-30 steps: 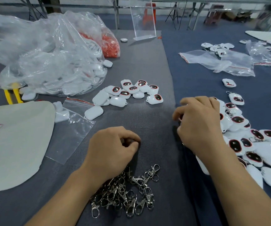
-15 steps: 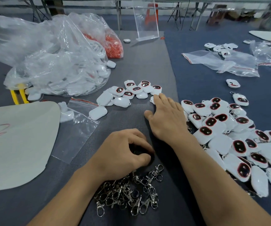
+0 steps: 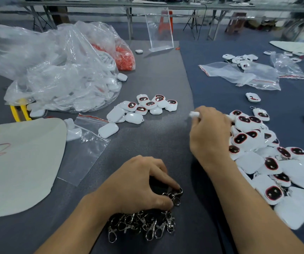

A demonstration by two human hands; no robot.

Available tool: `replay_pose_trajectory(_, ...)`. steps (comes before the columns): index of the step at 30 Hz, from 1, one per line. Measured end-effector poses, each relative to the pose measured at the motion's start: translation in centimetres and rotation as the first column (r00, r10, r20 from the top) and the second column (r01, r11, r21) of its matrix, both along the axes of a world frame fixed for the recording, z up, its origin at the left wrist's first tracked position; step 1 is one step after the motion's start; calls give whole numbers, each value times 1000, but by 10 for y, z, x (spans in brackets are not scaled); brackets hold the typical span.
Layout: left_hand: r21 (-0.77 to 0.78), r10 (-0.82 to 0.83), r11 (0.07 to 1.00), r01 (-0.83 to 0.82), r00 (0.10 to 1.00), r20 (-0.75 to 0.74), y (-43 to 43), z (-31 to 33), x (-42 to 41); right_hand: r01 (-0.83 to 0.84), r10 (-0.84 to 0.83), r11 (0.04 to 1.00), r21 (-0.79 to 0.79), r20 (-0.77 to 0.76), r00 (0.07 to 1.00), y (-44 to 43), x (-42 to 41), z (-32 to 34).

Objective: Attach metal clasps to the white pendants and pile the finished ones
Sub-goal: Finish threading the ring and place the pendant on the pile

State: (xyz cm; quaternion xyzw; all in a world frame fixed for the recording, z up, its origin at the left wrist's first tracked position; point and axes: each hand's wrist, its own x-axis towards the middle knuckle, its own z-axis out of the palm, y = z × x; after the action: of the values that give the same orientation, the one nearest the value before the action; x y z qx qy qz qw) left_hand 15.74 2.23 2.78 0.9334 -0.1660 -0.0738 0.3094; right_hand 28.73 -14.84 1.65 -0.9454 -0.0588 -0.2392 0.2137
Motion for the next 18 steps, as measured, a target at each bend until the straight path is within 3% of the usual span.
replay_pose_trajectory(2,11,-10,1000,10,1000,20,-2,-1,1,-156,155,977,144,22,988,16,-18,0)
replay_pose_trajectory(4,26,-14,1000,12,998,56,-3,-3,0,-276,299,928,251,-61,952,32,-34,-6)
replay_pose_trajectory(7,-61,34,998,-29,997,71,-6,-4,-2,-338,457,826,452,-185,870,44,-46,-15)
replay_pose_trajectory(10,-176,79,982,-65,994,73,-10,-6,-2,-287,466,785,550,-216,858,42,-41,-13)
replay_pose_trajectory(14,-71,118,992,-106,976,181,-13,-8,1,-217,471,748,627,-272,839,37,-34,-10)
replay_pose_trajectory(18,-28,258,965,-261,924,282,-6,-10,5,-213,471,750,626,-281,836,38,-34,-10)
